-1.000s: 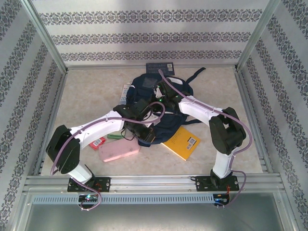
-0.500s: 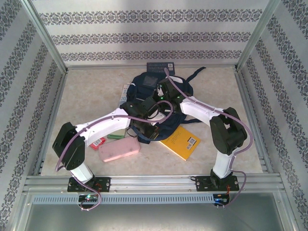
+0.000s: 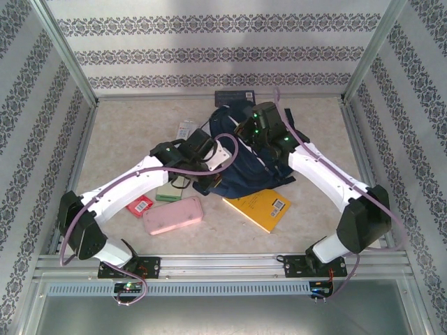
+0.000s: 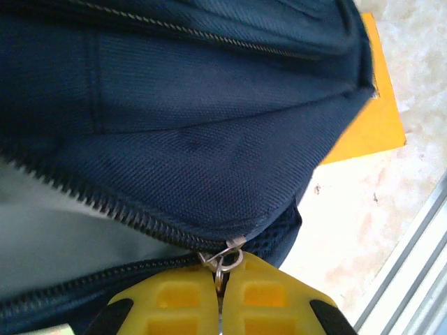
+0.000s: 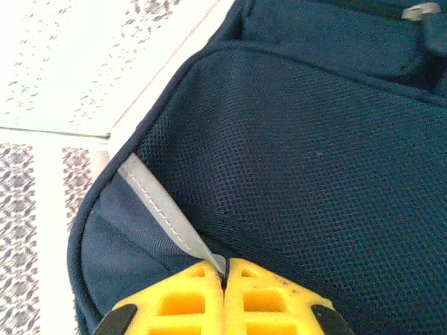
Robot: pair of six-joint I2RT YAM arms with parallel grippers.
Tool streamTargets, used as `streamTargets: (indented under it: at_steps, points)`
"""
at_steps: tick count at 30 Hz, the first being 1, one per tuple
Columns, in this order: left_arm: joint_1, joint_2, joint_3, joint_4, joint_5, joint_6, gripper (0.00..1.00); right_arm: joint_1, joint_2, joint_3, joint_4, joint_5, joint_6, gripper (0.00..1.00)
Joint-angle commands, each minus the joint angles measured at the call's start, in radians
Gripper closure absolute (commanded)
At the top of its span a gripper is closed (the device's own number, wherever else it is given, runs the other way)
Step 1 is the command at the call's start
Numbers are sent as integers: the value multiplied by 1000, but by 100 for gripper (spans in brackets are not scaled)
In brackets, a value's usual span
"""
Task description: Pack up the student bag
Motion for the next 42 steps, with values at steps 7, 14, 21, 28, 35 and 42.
streamTargets:
  at_steps: [7, 14, 21, 28, 35, 42]
  points:
    - [37, -126, -106, 145, 18, 105, 100, 0, -23, 43, -77, 68, -26, 87]
    - [73, -63, -143, 173, 37, 131, 100, -155, 95, 13, 96, -476, -360, 56]
    - [101, -43, -147, 194, 56, 138, 100, -236, 170, -32, 33, -735, -577, 50]
    - [106, -40, -150, 195, 56, 150, 100, -233, 167, -121, -12, -822, -721, 55]
    - [110, -37, -145, 191, 75, 147, 100, -188, 192, -133, -41, -846, -783, 63]
    - [112, -40, -144, 184, 87, 148, 100, -154, 210, -112, -89, -821, -824, 69]
